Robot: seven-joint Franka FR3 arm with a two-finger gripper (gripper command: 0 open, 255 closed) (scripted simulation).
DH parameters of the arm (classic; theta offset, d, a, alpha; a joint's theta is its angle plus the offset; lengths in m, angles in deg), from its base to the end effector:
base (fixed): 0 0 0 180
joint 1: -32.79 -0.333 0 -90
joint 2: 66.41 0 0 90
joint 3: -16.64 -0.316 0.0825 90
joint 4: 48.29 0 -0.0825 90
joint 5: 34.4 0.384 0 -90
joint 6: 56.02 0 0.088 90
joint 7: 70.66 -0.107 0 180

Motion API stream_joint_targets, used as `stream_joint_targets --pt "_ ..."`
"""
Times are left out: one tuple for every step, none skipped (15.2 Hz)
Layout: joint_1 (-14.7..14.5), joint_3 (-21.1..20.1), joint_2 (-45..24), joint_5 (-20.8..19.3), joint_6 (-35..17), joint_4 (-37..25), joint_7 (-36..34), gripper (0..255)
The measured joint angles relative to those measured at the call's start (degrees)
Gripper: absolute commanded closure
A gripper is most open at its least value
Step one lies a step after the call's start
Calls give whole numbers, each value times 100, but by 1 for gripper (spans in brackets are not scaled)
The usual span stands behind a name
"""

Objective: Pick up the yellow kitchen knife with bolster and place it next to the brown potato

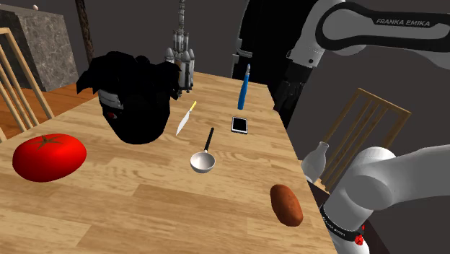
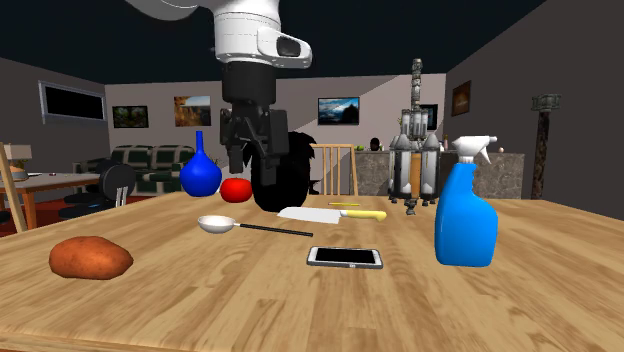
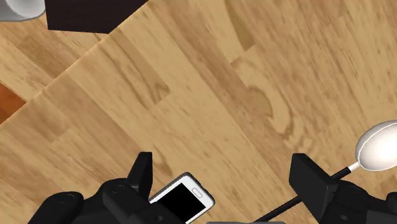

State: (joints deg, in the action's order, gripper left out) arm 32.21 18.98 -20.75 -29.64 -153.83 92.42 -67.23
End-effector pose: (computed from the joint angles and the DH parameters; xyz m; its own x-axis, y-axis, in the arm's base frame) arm 0.3146 -0.0046 0.5589 0.9982 0.0284 0.0535 0.0341 -0.9935 -0.1087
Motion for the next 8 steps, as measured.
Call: stream_joint_targets --pt "0 0 0 0 0 0 0 0" --pt "-1 -65 -72 40 -50 -19 -107 0" --pt "-3 -169 -183 102 -126 -47 -284 0" --pt "-4 -286 -358 171 -197 -148 -492 0" --pt "2 -401 -565 234 -288 -256 -708 0" --pt "20 -499 -763 282 -386 -348 -911 0" --pt "31 -611 -943 332 -458 -447 -1134 0" --pt "37 -735 -1123 386 -583 -495 -1370 0"
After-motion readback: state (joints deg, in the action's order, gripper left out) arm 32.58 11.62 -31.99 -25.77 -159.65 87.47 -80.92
